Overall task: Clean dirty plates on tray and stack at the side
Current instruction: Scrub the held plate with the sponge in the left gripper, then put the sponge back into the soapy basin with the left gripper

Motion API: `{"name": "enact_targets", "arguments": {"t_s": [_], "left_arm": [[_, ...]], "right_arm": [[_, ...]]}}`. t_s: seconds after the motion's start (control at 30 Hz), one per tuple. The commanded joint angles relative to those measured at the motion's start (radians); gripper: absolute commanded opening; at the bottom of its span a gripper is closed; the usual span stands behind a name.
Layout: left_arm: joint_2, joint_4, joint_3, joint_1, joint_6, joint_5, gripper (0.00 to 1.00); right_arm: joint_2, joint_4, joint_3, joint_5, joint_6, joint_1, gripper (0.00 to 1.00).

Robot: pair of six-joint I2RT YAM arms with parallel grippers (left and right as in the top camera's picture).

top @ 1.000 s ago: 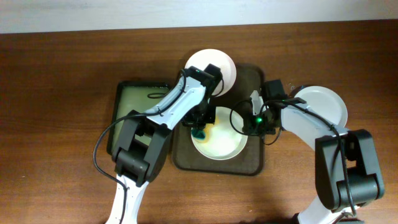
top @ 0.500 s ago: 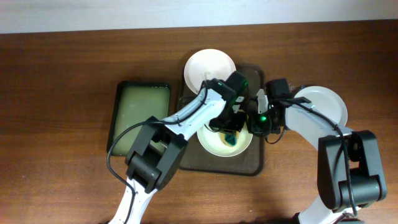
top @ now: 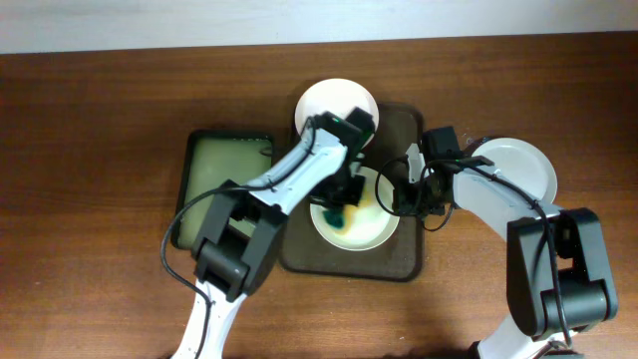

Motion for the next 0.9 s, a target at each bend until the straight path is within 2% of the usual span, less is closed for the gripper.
{"name": "enact_targets", "arguments": {"t_s": [0.0,0.17,0.3,0.4,0.5,0.57,0.67,0.73,0.87], "left_arm": [[0.039,-0.050,0.048,0.090,-0.062,-0.280,0.00],[0.037,-0.177,0.226,0.098,-0.077,-0.232,0.00],[0.026,-0.354,0.433,0.114,-0.037,-0.227,0.00],[0.010,-0.459,0.521,0.171,-0.028,-0.330,0.00],[-0.007,-0.459,0.502,0.239,-0.021,-0.322,0.00],[-0.007,-0.459,0.473,0.298,-0.020,-0.262,0.00],[-0.032,-0.459,0.363,0.364,-0.008,-0.243,0.00],[-0.065,-0.448,0.267,0.407,-0.029,-0.283,0.00],[-0.098,-0.235,0.090,0.454,-0.028,-0.257,0.00]], "right_arm": [[0.034,-0.010,-0.024,0.074,-0.003,-0.003,0.04],[0.034,-0.006,-0.024,0.075,-0.004,-0.003,0.04],[0.034,-0.009,-0.024,0.074,-0.004,-0.003,0.04],[0.034,-0.019,-0.024,0.074,-0.004,-0.003,0.04],[0.034,-0.019,-0.024,0.074,-0.004,-0.003,0.04],[0.034,-0.019,-0.024,0.074,-0.003,-0.003,0.04],[0.034,-0.026,-0.024,0.074,-0.004,-0.003,0.04],[0.034,-0.030,-0.024,0.074,-0.004,-0.003,0.04],[0.034,-0.021,-0.024,0.074,-0.003,-0.003,0.04]]}}
